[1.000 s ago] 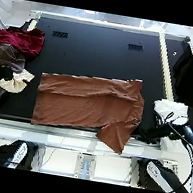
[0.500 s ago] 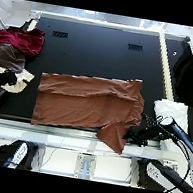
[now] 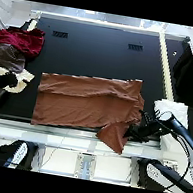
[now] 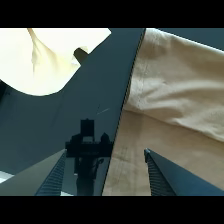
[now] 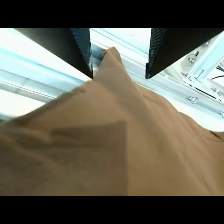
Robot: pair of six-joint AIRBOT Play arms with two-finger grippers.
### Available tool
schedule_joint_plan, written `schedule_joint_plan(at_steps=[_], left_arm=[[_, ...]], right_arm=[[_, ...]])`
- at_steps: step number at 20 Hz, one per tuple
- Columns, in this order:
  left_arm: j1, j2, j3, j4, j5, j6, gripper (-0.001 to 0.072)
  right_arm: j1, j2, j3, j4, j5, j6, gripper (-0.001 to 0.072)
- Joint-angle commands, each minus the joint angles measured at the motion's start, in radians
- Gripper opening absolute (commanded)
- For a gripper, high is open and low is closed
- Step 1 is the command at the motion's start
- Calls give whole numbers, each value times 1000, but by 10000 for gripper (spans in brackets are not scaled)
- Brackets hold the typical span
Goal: Fold the shirts.
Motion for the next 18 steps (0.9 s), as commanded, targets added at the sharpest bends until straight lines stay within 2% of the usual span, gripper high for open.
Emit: schedule_joint_plan(at_steps=[1, 5, 8, 13, 18], left_arm=[[0, 1, 0, 1, -5, 1, 562], [0, 1, -4, 1, -5, 1, 562], [0, 1, -38, 1, -5, 1, 562], [0, 1, -95, 1, 0, 1, 562], [0, 1, -95, 1, 12, 1, 562]], right_arm=[[2, 0, 114, -68, 45, 10, 368], [2, 0, 93, -138, 29, 61, 370], [2, 0, 24, -85, -68, 90, 388], [2, -1, -68, 31, -146, 89, 387], [2, -2, -82, 49, -161, 87, 378]])
